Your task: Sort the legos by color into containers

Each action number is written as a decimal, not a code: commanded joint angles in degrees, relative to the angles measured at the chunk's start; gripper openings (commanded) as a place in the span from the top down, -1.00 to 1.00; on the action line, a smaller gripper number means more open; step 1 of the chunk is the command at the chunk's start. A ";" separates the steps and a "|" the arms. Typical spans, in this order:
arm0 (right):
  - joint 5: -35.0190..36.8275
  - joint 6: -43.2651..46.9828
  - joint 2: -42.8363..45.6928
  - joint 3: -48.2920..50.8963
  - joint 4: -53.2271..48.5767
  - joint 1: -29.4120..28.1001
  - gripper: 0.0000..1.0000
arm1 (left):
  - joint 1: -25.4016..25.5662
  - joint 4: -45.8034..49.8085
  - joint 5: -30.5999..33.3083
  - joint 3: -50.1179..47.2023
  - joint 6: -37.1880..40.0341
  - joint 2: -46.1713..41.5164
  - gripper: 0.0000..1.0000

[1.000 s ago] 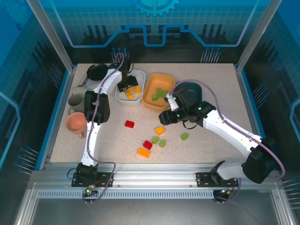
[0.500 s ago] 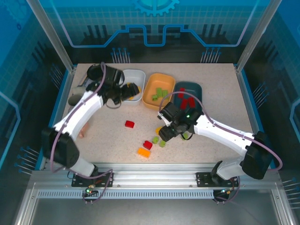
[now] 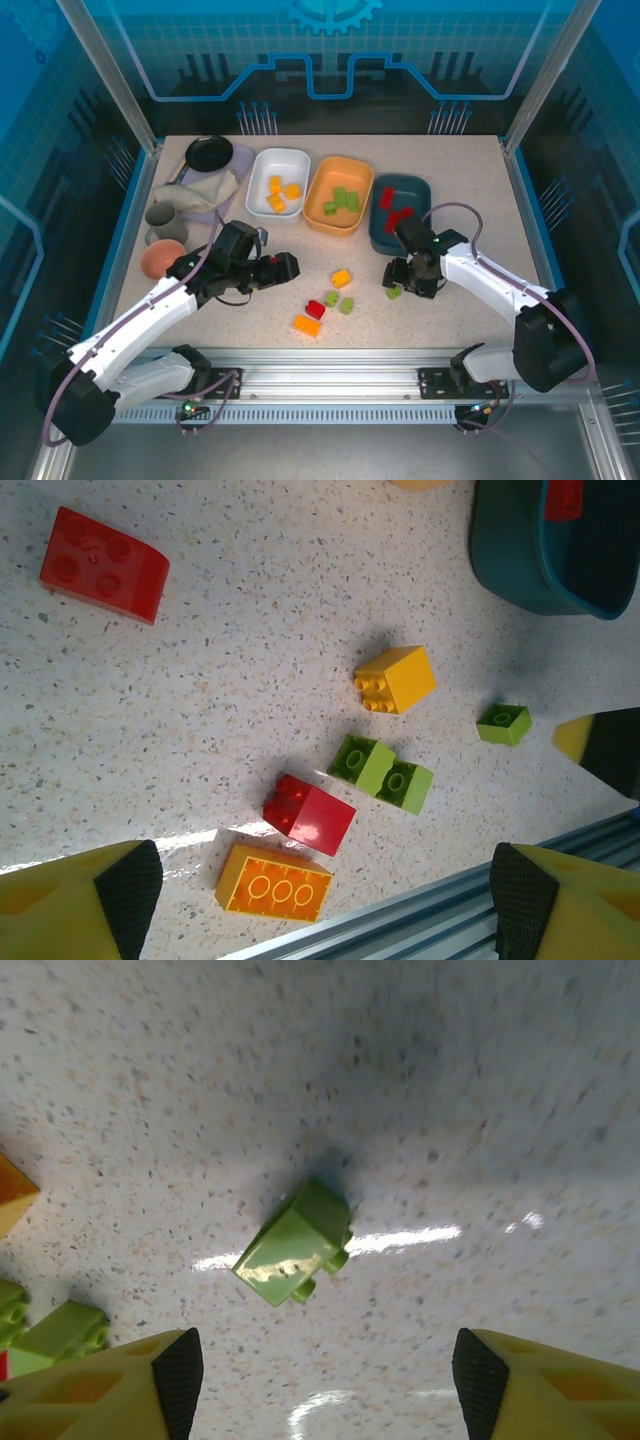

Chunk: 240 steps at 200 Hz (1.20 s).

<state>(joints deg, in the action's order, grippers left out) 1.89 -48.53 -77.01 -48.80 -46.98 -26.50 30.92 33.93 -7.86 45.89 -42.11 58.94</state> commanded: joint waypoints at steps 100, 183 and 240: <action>-5.05 -17.56 -6.79 5.33 15.17 2.29 0.00 | 1.03 -4.84 -1.98 2.32 0.34 3.49 -0.78; 3.75 -4.83 -4.62 -7.70 4.21 -3.13 0.61 | 1.36 1.49 6.28 9.15 -0.61 5.90 -0.76; 11.65 13.30 -22.62 -35.79 -0.95 -9.83 0.62 | -2.44 7.91 12.94 18.23 -2.86 10.35 -0.76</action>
<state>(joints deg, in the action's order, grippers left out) 9.28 -45.01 -90.54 -76.95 -43.57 -36.64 30.72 37.85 1.43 61.04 -43.24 67.83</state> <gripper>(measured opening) 0.242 0.878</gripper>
